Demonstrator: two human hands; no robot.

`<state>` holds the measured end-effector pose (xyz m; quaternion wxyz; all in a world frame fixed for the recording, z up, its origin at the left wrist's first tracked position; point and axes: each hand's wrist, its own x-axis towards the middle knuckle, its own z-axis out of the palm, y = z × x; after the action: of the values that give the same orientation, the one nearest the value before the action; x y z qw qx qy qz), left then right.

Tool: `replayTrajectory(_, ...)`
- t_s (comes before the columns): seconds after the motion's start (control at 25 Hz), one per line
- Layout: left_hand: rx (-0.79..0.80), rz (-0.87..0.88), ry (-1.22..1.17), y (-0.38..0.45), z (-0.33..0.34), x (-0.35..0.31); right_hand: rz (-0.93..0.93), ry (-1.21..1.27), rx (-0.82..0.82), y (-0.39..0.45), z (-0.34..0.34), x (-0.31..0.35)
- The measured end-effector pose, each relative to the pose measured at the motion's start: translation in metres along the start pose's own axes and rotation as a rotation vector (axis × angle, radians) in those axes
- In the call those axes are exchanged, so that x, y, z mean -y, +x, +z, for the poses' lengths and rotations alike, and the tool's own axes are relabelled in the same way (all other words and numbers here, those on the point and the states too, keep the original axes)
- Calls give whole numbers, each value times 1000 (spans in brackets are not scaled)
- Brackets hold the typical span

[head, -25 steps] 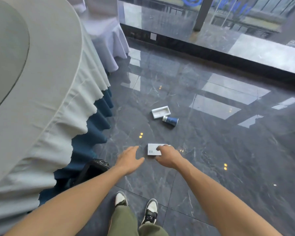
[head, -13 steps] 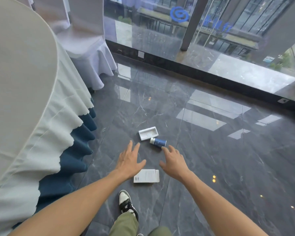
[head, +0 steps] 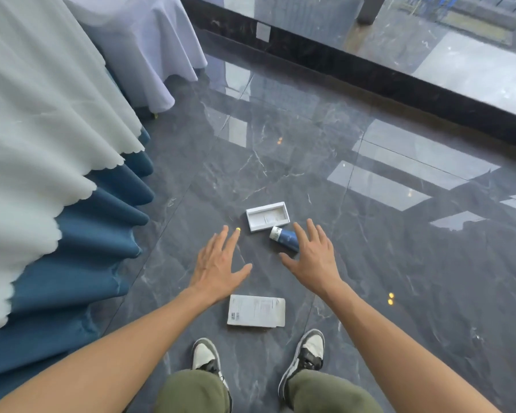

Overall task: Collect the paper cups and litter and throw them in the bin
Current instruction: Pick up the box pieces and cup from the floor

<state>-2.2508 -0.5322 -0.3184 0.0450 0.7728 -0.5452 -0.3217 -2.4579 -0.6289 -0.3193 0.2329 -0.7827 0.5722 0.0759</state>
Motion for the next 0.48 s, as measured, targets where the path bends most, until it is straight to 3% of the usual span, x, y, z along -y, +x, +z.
replayTrajectory(0.28,8,-29,-34,152,189,80,-208,-18,35,166,201,-67)
replayTrajectory(0.48,241,-26,84,205,321,139,-302,-127,64,257,314,-92)
